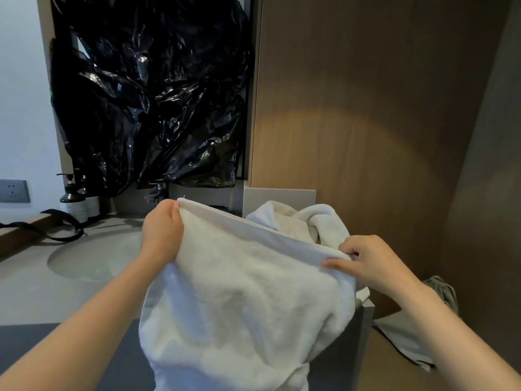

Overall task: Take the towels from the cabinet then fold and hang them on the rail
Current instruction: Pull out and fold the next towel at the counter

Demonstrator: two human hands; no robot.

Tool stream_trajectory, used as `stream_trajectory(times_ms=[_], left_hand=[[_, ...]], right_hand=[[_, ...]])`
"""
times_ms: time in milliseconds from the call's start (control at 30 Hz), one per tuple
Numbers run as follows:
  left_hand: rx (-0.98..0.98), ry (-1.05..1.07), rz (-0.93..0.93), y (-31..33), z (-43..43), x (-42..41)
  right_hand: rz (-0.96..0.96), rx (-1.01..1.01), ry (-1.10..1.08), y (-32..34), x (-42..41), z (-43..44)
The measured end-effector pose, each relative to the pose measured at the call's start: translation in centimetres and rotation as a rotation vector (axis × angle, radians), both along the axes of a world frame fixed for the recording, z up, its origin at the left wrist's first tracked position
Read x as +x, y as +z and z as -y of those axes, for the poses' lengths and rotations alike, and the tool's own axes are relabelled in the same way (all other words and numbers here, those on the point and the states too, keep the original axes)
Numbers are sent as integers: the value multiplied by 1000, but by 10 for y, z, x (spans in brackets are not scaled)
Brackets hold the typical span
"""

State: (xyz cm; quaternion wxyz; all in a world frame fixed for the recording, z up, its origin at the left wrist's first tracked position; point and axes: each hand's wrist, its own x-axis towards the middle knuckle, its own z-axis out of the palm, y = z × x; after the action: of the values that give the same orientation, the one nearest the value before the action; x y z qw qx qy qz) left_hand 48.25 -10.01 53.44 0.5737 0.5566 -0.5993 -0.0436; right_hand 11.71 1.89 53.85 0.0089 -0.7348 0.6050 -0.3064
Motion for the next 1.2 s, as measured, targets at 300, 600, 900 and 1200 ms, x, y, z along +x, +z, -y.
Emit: stream_trajectory(times_ms=[300, 600, 900, 1200], left_hand=[[-151, 29, 64, 44, -32, 30], [-217, 2, -7, 53, -48, 22], [-168, -12, -41, 45, -18, 14], [15, 49, -78, -14, 70, 2]], right_hand=[[-53, -72, -3, 49, -12, -31], [49, -517, -62, 87, -12, -43], [241, -422, -72, 72, -15, 8], [274, -220, -208, 28, -26, 110]])
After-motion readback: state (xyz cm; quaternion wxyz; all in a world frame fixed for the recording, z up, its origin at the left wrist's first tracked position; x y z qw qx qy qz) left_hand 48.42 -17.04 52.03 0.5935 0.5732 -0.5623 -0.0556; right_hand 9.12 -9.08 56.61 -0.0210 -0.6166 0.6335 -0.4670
